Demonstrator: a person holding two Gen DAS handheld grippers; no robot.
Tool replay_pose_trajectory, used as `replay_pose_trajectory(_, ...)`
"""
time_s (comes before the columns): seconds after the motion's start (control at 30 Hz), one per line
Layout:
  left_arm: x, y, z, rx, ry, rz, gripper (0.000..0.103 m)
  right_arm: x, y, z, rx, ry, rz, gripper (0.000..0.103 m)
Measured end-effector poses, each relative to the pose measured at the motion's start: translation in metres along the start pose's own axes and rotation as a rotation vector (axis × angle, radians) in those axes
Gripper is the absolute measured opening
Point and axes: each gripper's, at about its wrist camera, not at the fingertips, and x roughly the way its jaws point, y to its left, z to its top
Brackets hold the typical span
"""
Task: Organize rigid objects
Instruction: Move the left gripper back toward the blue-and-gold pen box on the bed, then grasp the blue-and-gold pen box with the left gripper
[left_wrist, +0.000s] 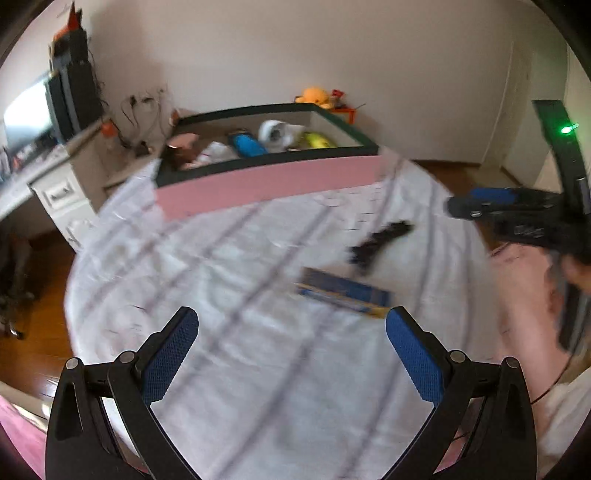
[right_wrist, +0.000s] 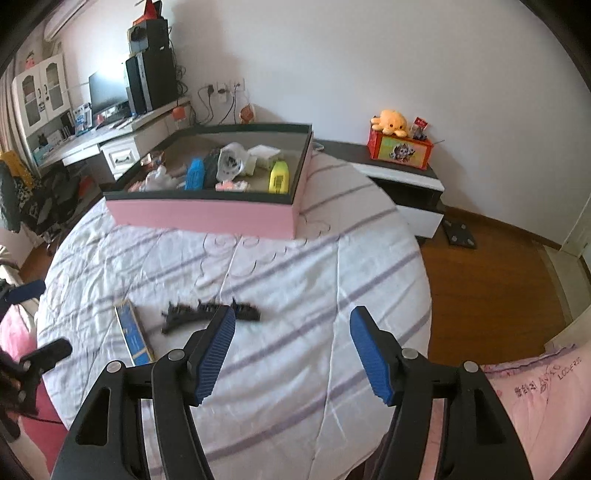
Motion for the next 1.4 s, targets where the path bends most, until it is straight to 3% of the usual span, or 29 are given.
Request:
replay_pose_trajectory(0.17,0.024,-0.028,0.003,-0.066,0.050,-0.015,0.103,0.005,-0.006,0.007,0.021,-0.007,-0.010,0.066)
replay_pose_trajectory(0.37,0.068,-0.037,0.006,-0.100,0.134,0.059,0.103,0.010,-0.018,0.004,0.050,-0.009,-0.002,0.066)
replay_pose_trajectory(0.57,0.072,-0.002,-0.001,-0.071,0.110,0.106,0.090,0.019,-0.025,0.020,0.056,-0.024,0.013,0.066)
replay_pose_trajectory(0.67,0.067,0.026,0.001,-0.087,0.101,0.129,0.077,0.034,-0.025,0.036,0.060,-0.021,0.017,0.066)
replay_pose_trajectory(0.93,0.069,0.092,0.013,-0.174,0.104,0.169,0.076,0.075,-0.012,0.085,0.038,-0.015,0.025,0.066)
replay_pose_trajectory(1.07,0.073,0.105,0.016,-0.160,0.098,0.180,0.065,0.095,-0.008,0.104,0.032,0.000,0.016,0.066)
replay_pose_trajectory(1.13,0.075,0.108,0.020,-0.164,0.088,0.196,0.050,0.105,-0.007,0.111,0.030,0.014,0.008,0.066)
replay_pose_trajectory(1.17,0.076,0.112,0.021,-0.169,0.083,0.228,0.037,0.109,-0.006,0.114,0.027,0.022,0.004,0.066)
replay_pose_trajectory(1.3,0.078,0.126,0.026,-0.167,0.077,0.227,0.020,0.126,-0.005,0.121,0.018,0.058,-0.020,0.066)
replay_pose_trajectory(1.33,0.079,0.129,0.026,-0.165,0.077,0.229,0.017,0.130,-0.005,0.122,0.018,0.067,-0.026,0.060)
replay_pose_trajectory(1.37,0.079,0.132,0.027,-0.159,0.078,0.246,0.012,0.132,-0.006,0.123,0.021,0.073,-0.029,0.041)
replay_pose_trajectory(1.4,0.079,0.134,0.028,-0.158,0.079,0.247,0.011,0.135,-0.007,0.123,0.023,0.077,-0.032,0.030)
